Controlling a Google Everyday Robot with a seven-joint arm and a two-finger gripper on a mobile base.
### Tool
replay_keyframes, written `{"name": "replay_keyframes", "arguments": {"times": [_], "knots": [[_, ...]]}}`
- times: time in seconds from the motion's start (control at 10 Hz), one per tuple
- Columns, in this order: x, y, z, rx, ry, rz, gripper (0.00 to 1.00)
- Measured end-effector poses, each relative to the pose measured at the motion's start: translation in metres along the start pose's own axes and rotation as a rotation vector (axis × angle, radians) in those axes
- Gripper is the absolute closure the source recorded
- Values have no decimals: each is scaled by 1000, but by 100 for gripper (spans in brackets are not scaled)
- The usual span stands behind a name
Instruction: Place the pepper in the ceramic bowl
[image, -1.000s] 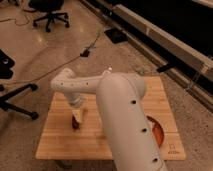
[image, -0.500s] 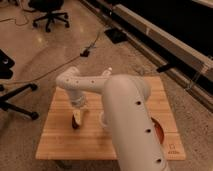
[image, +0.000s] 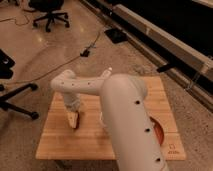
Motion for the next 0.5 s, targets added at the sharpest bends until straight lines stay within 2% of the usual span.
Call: {"name": "replay_keyframes", "arguments": {"times": [0.2,0.4,0.5], "knots": [[-12,12,1,21,5,-11,20],[-15,12,4,47,14,-12,20],[-18,12,7,55,24,-12,25]]}}
